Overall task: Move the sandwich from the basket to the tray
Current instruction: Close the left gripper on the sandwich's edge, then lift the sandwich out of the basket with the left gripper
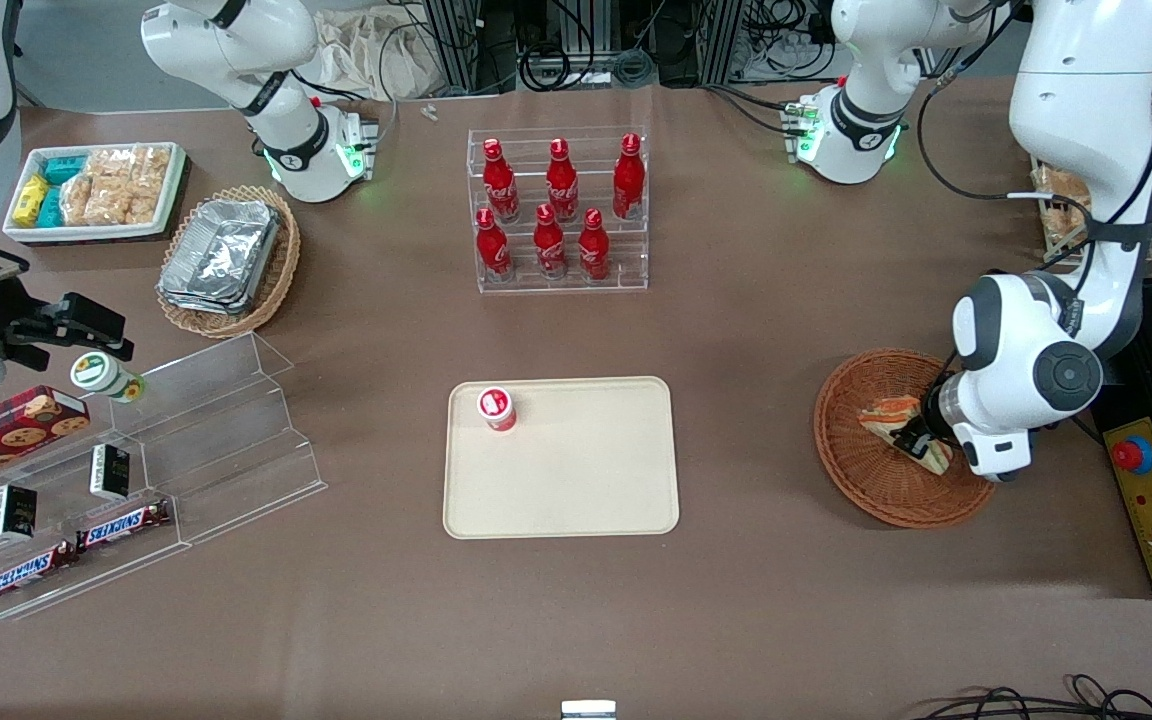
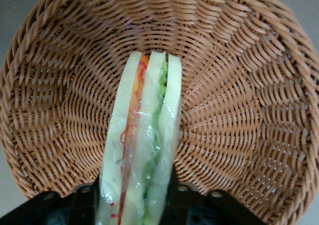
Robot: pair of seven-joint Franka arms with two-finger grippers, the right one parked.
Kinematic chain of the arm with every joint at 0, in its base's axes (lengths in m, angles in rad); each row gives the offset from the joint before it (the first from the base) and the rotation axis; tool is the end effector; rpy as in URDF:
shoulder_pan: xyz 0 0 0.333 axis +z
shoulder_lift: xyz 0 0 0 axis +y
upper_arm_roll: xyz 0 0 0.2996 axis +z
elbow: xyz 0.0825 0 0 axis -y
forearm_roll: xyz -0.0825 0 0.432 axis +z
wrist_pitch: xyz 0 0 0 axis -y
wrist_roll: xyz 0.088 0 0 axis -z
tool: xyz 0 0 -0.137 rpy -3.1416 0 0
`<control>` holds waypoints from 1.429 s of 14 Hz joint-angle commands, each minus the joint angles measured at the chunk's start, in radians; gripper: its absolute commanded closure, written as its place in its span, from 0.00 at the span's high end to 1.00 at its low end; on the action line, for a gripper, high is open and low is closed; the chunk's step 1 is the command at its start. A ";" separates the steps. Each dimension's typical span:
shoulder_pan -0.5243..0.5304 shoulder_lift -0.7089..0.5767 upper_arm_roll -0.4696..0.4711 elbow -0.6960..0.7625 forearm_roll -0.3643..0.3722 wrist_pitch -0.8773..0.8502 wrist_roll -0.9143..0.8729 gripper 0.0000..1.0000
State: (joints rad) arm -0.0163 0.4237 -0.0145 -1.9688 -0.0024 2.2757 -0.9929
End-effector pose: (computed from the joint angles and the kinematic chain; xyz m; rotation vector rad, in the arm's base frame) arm 0.6241 -0.0195 0.1657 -2.7347 -1.4319 0.1632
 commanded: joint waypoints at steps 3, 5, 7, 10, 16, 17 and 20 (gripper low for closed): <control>-0.005 -0.016 0.001 0.094 0.010 -0.171 -0.010 0.00; -0.020 -0.038 -0.005 0.161 0.013 -0.284 0.026 0.00; -0.021 -0.057 -0.005 0.282 0.010 -0.395 0.145 0.00; -0.027 -0.049 -0.013 0.512 0.004 -0.566 0.304 0.00; -0.027 -0.040 -0.241 0.680 -0.001 -0.661 0.350 0.00; -0.037 -0.010 -0.290 0.691 0.008 -0.659 0.355 0.00; -0.169 0.108 -0.318 0.748 0.031 -0.656 0.350 0.00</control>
State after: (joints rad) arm -0.1107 0.4174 -0.3268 -1.3153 0.0062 1.6321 -0.6506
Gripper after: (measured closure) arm 0.815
